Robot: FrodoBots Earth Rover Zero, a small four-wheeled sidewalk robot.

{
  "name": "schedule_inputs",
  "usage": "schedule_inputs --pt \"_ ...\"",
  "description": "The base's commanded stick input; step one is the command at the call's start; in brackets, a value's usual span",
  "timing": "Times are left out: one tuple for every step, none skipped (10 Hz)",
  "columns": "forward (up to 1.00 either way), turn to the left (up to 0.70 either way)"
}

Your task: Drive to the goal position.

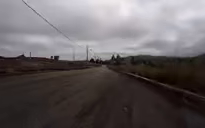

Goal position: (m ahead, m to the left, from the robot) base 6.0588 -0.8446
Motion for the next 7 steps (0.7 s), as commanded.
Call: schedule_inputs --pt "0.70 0.00" --pt "0.70 0.00" --pt "0.70 0.00" --pt "0.70 0.00" --pt "0.70 0.00" --pt "0.70 0.00" --pt "0.70 0.00"
